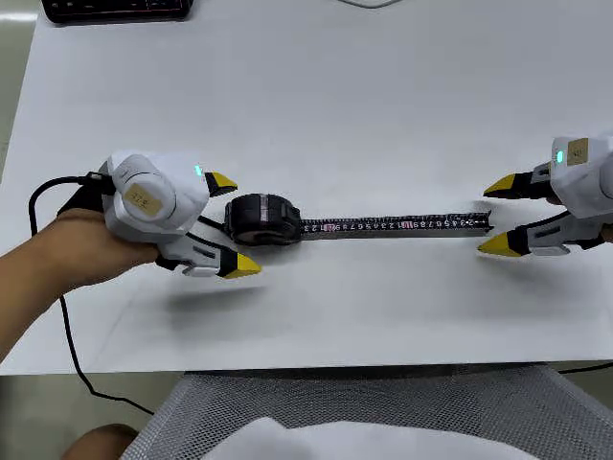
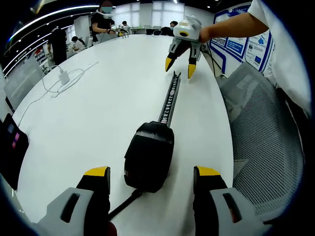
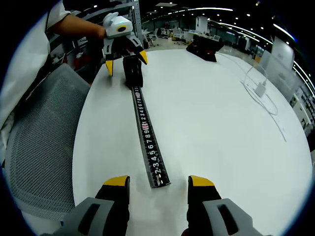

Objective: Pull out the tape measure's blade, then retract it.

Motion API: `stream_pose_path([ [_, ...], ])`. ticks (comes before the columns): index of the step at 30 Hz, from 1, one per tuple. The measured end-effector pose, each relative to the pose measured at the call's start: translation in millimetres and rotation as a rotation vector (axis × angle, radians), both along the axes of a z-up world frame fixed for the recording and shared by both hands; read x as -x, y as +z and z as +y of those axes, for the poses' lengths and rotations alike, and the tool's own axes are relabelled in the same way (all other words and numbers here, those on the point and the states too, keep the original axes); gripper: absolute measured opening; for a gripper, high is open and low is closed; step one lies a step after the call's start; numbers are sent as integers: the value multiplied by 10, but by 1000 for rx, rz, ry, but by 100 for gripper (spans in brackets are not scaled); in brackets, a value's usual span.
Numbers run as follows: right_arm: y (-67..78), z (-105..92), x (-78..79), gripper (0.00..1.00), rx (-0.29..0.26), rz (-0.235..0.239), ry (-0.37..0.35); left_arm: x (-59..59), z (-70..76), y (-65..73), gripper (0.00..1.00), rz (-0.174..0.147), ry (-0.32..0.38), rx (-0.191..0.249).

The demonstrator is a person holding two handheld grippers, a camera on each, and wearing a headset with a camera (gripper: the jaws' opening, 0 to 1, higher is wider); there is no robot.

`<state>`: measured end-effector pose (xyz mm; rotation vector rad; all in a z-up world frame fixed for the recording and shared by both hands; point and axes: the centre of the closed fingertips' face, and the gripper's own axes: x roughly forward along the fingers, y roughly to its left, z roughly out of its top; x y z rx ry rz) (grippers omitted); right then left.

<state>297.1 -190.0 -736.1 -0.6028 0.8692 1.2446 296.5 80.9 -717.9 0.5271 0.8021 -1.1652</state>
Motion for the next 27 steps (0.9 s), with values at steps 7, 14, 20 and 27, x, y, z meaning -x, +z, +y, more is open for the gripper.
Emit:
stream_pose_path([
  [7,54,-18,12,54,-6,-3,-46,1,9,47,71,-16,20,9],
  [14,117,-25,17,63,-22,-11,-99,-15,72,131,76,-34,70,25],
  [20,167,-57,26,67,-28,-9,-154,-55,142,219,79,-78,132,57],
  [27,213,-80,28,70,-40,-24,-184,-40,216,287,80,-102,186,80],
])
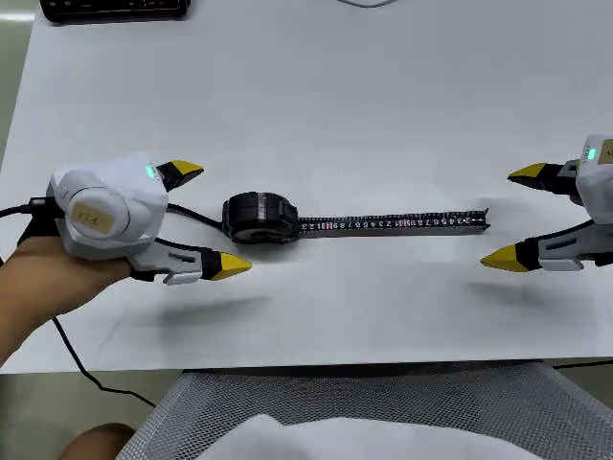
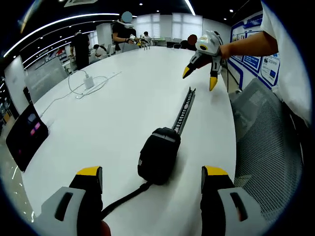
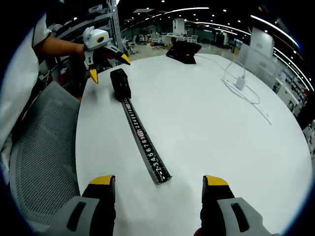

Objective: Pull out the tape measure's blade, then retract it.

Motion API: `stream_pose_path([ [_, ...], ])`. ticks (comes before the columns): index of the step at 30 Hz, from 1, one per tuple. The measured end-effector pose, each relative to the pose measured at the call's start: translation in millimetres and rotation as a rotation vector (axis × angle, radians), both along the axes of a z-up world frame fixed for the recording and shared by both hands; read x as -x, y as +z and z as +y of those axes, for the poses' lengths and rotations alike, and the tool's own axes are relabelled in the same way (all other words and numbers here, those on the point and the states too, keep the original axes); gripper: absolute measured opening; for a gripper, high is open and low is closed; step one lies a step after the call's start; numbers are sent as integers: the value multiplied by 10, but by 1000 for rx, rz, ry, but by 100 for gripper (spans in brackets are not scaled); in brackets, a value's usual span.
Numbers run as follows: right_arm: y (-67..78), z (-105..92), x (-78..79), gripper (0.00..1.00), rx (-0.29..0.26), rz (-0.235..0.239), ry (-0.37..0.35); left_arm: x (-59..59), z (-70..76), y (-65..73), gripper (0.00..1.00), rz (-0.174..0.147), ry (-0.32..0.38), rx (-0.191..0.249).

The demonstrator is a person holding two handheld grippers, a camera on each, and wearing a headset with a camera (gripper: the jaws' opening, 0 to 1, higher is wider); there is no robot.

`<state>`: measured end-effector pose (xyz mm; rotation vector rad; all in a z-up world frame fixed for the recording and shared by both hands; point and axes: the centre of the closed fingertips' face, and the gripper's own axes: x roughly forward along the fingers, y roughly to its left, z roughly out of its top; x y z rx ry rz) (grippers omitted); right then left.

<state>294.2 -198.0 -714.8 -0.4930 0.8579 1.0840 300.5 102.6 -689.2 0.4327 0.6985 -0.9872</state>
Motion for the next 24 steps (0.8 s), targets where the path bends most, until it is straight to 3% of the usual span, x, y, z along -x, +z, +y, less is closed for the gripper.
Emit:
stream_pose_path([
  [12,132,39,11,73,-64,-43,-71,17,100,153,82,-38,90,61],
  [24,213,-10,44,72,-104,-61,-122,98,251,152,84,-30,158,72],
])
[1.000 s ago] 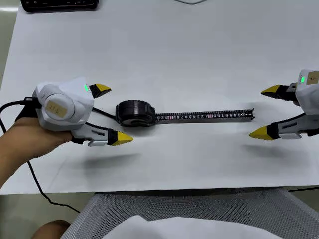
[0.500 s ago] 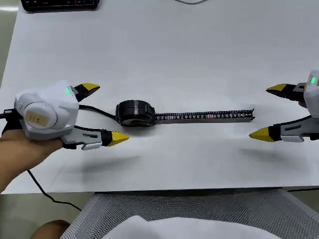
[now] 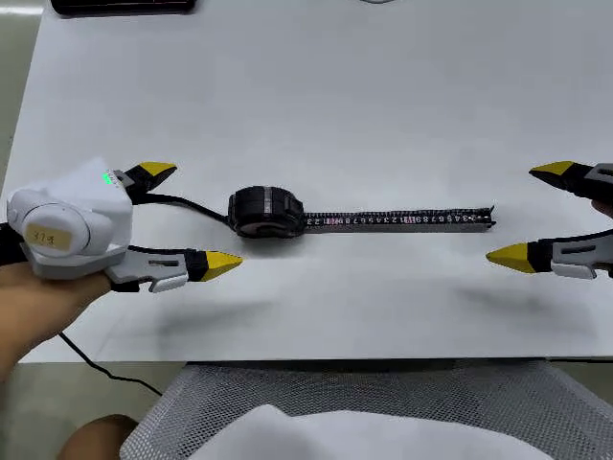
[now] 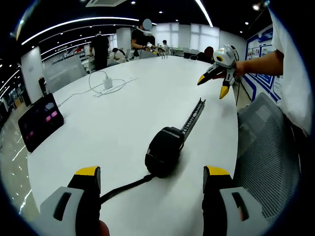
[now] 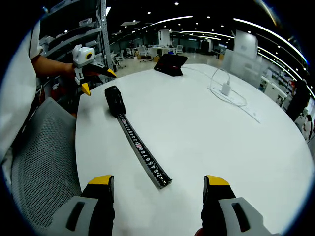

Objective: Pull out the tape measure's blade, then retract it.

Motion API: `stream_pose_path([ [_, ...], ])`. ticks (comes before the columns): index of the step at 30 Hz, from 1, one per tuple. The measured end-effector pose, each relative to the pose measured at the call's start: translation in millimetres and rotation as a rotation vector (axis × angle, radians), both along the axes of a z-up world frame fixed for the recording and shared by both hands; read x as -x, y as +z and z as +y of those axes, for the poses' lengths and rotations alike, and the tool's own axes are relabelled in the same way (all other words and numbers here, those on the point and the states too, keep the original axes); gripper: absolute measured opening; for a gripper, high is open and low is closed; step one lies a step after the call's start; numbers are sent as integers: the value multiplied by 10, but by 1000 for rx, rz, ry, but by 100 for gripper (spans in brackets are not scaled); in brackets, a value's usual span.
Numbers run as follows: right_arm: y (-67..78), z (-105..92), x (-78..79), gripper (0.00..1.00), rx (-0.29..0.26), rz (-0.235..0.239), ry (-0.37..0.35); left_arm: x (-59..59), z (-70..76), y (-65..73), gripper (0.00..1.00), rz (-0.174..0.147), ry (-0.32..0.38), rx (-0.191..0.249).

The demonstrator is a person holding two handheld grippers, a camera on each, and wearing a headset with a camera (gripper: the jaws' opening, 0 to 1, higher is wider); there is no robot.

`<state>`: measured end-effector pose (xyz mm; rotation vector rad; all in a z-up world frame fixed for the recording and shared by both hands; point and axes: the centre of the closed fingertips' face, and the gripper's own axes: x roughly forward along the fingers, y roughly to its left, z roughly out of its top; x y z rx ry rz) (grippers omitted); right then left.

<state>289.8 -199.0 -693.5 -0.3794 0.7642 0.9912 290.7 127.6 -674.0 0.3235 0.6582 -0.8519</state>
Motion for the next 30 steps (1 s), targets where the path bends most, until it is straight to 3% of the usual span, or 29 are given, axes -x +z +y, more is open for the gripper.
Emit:
stream_pose_path([
  [14,94,15,90,76,-48,-45,-61,108,91,10,85,3,89,38],
  [30,112,6,203,86,-66,-41,-70,259,124,33,89,21,151,66],
])
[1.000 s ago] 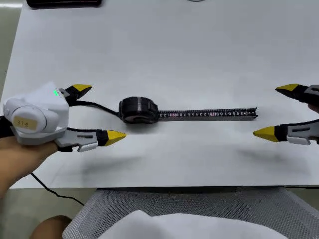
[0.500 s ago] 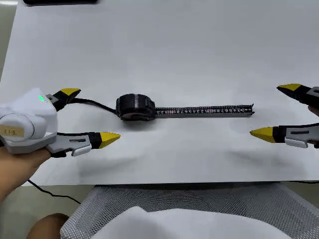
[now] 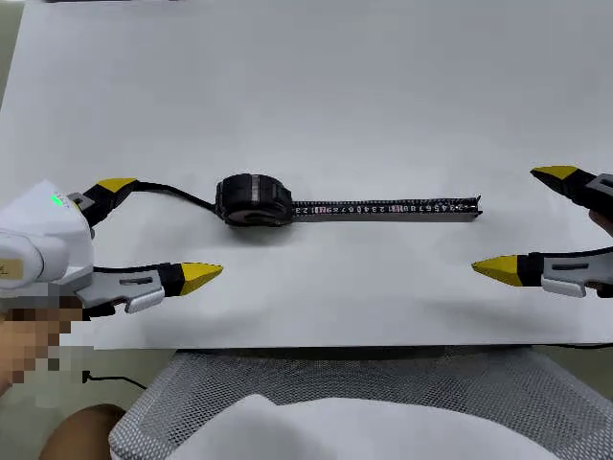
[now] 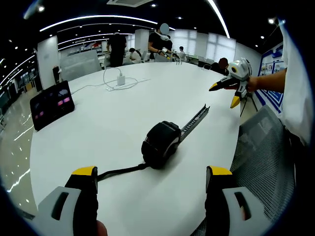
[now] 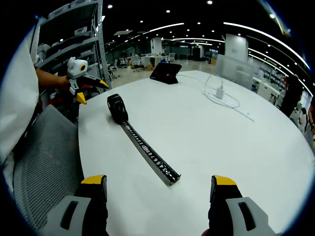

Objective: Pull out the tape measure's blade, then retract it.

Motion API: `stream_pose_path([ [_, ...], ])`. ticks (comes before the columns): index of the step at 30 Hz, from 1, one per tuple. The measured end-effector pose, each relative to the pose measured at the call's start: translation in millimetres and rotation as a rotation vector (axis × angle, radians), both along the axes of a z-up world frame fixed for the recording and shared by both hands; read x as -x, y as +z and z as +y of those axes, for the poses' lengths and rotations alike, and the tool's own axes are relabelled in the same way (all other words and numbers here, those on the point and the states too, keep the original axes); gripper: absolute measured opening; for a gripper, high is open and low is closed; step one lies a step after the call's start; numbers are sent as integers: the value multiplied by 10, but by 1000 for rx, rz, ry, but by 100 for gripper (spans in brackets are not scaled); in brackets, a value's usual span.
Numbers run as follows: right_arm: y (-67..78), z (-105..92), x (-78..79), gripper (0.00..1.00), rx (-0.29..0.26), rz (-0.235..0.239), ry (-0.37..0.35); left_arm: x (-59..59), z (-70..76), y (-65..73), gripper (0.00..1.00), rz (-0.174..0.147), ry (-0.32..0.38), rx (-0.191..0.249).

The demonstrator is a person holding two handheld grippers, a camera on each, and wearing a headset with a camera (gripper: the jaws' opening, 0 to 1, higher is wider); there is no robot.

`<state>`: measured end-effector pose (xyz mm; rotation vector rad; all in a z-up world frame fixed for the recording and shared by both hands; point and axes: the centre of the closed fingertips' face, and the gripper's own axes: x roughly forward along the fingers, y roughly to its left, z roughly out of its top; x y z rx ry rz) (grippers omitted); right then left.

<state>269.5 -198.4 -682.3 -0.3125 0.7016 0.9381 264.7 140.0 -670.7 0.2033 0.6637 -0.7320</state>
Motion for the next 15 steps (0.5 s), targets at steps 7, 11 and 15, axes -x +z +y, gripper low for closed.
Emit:
stream_pose_path([
  [7,0,-33,113,89,-7,1,-5,86,-19,-28,92,12,8,13],
  [11,11,-82,149,90,-15,7,-37,143,10,-51,93,22,8,6],
  [15,12,-112,188,91,-15,7,-51,196,28,-49,94,30,21,19],
])
